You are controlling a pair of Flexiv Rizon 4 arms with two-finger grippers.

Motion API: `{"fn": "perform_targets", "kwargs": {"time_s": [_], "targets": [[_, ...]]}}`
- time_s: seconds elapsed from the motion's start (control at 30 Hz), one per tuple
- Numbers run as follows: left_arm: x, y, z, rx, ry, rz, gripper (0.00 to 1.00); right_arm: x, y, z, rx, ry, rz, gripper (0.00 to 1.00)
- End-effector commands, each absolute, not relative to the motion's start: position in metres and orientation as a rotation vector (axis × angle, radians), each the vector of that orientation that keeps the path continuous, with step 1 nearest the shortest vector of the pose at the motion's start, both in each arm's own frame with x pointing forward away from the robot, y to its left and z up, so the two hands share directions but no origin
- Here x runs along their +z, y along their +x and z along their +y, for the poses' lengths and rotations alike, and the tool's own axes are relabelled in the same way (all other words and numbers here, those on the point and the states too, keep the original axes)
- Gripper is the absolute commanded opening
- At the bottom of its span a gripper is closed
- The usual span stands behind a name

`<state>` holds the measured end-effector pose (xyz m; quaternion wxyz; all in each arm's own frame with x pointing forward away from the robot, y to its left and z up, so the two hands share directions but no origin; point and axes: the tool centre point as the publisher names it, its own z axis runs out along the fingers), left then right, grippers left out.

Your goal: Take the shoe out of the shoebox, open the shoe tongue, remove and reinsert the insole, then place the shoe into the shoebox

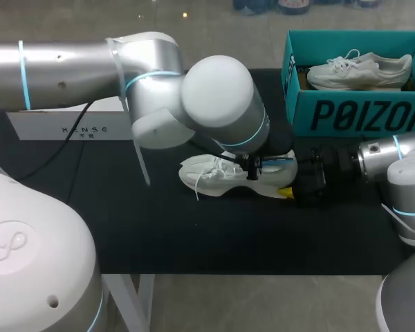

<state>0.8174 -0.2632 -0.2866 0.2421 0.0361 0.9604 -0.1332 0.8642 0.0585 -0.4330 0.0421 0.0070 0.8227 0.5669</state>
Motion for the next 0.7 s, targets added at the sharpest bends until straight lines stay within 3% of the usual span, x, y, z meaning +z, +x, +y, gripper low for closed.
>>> {"fn": "perform_targets", "kwargs": {"time_s": [0.03, 0.3, 0.5, 0.63, 0.7], "targets": [[-0.289, 0.812, -0.253, -0.391, 0.099, 2.636, 0.0, -0.437, 0.865, 0.06, 1.733, 0.024, 2.519, 0.0], [-0.288, 0.801, -0.238, -0.433, 0.065, 2.661, 0.0, -0.437, 0.865, 0.06, 1.733, 0.024, 2.519, 0.0], [-0.297, 0.804, -0.236, -0.463, 0.057, 2.684, 0.08, -0.437, 0.865, 0.06, 1.733, 0.024, 2.519, 0.0], [-0.304, 0.804, -0.241, -0.489, 0.093, 2.686, 0.25, -0.437, 0.865, 0.06, 1.733, 0.024, 2.519, 0.0], [-0.309, 0.806, -0.244, -0.493, 0.101, 2.69, 0.25, -0.437, 0.865, 0.06, 1.733, 0.024, 2.519, 0.0]]}}
